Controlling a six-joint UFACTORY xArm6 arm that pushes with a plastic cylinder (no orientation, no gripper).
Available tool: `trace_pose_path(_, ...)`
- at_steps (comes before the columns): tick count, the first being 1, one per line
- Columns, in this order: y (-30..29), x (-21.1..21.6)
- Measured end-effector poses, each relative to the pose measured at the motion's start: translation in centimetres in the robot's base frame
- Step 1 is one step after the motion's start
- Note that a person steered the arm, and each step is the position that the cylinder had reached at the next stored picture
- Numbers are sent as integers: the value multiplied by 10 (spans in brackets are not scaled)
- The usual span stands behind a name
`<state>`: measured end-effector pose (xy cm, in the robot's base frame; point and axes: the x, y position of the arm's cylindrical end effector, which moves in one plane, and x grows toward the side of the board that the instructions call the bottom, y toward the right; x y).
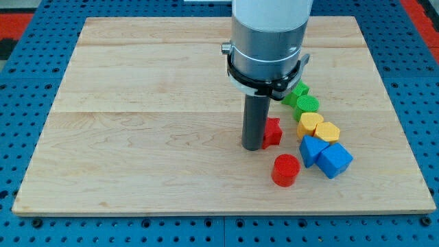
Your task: Slightly move the arm left to the red circle
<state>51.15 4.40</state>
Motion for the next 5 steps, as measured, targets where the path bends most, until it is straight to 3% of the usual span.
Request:
trace_pose_path(2, -11, 39)
trace_pose_path(5, -4, 46)
